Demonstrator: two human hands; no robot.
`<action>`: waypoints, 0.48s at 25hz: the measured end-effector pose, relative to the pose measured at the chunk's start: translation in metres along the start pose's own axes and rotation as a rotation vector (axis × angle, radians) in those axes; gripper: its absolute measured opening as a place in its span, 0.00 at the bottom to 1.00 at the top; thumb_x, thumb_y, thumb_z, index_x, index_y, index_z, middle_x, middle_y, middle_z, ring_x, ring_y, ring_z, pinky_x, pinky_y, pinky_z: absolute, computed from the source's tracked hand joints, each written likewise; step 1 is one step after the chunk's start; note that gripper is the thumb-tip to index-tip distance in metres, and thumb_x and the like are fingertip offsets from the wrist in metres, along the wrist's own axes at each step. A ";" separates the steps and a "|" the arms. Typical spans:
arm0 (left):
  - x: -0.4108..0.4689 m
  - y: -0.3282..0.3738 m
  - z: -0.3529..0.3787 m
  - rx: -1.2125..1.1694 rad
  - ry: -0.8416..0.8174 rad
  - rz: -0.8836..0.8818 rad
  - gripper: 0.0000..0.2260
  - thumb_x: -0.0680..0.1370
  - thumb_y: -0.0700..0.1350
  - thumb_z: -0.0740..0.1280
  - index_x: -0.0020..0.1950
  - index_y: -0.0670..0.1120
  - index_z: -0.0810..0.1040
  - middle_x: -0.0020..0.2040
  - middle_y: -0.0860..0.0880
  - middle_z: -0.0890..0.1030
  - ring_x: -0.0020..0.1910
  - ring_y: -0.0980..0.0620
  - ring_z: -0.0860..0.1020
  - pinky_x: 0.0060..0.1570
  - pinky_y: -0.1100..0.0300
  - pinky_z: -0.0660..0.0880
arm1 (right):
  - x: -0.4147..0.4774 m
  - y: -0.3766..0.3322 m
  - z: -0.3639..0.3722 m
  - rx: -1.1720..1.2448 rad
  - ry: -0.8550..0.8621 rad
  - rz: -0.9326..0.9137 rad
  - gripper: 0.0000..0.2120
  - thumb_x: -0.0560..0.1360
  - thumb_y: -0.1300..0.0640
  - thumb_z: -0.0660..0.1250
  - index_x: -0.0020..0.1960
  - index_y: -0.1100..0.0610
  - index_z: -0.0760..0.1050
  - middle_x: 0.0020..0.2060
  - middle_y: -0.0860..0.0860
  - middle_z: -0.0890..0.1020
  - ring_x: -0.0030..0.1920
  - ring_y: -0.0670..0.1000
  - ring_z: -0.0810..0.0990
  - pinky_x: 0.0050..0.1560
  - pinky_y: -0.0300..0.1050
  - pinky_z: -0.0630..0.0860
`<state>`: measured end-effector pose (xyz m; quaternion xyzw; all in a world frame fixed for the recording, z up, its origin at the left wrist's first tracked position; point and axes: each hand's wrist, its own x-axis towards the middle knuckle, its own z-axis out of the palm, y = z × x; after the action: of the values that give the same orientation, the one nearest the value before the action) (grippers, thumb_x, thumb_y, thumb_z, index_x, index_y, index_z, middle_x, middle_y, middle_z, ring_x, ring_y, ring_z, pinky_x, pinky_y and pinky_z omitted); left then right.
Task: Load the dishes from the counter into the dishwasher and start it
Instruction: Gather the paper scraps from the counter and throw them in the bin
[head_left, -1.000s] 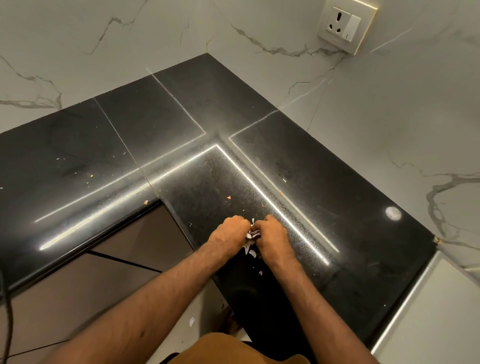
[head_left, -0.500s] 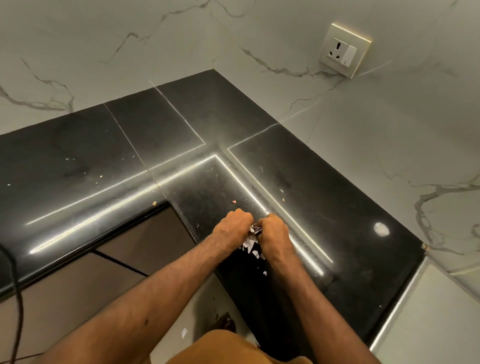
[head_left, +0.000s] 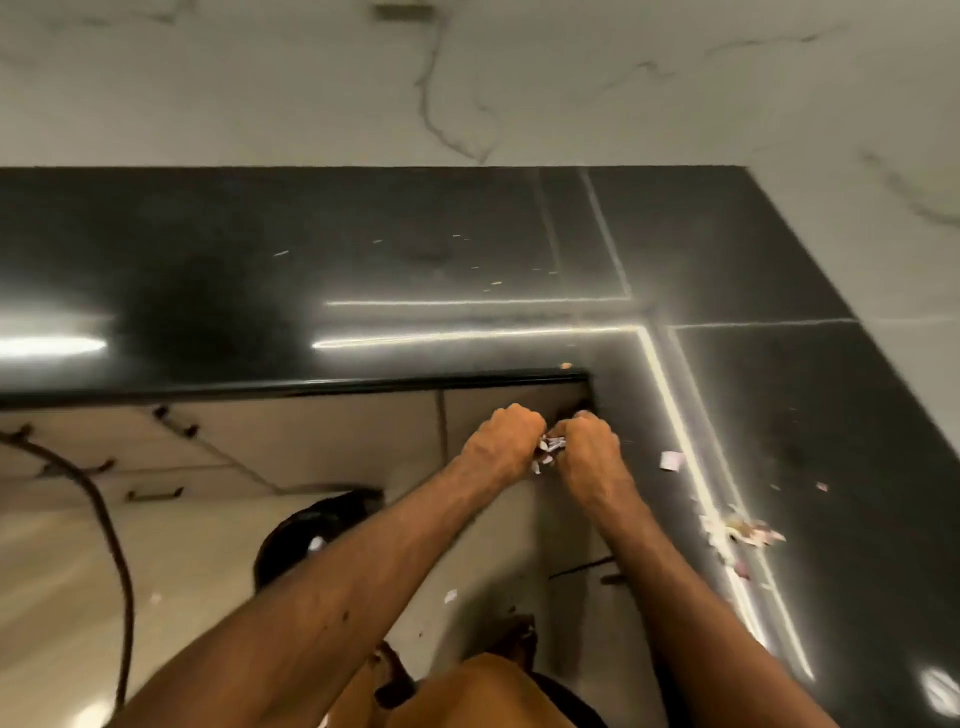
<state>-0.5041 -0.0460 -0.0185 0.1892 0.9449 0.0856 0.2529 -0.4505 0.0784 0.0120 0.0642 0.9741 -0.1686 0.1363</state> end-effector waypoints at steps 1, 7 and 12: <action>-0.011 -0.028 0.004 -0.030 0.014 -0.045 0.12 0.76 0.43 0.72 0.58 0.42 0.83 0.55 0.39 0.84 0.56 0.36 0.82 0.53 0.48 0.80 | 0.003 -0.024 0.013 -0.015 -0.015 -0.042 0.10 0.78 0.57 0.72 0.58 0.54 0.85 0.53 0.56 0.78 0.53 0.59 0.81 0.48 0.45 0.73; -0.082 -0.181 0.048 -0.208 0.041 -0.366 0.10 0.80 0.44 0.69 0.58 0.42 0.82 0.57 0.40 0.83 0.58 0.37 0.82 0.55 0.48 0.79 | 0.014 -0.167 0.105 -0.063 -0.185 -0.296 0.09 0.79 0.57 0.71 0.57 0.59 0.84 0.54 0.59 0.79 0.56 0.61 0.81 0.52 0.49 0.74; -0.130 -0.292 0.122 -0.449 0.112 -0.625 0.06 0.78 0.44 0.66 0.50 0.44 0.81 0.49 0.43 0.83 0.51 0.40 0.83 0.49 0.48 0.80 | 0.019 -0.262 0.211 -0.077 -0.334 -0.400 0.10 0.78 0.57 0.68 0.56 0.61 0.83 0.55 0.60 0.80 0.56 0.64 0.81 0.54 0.51 0.76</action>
<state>-0.4294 -0.3570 -0.1398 -0.1730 0.9271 0.2192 0.2500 -0.4617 -0.2378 -0.1029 -0.1634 0.9371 -0.1631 0.2618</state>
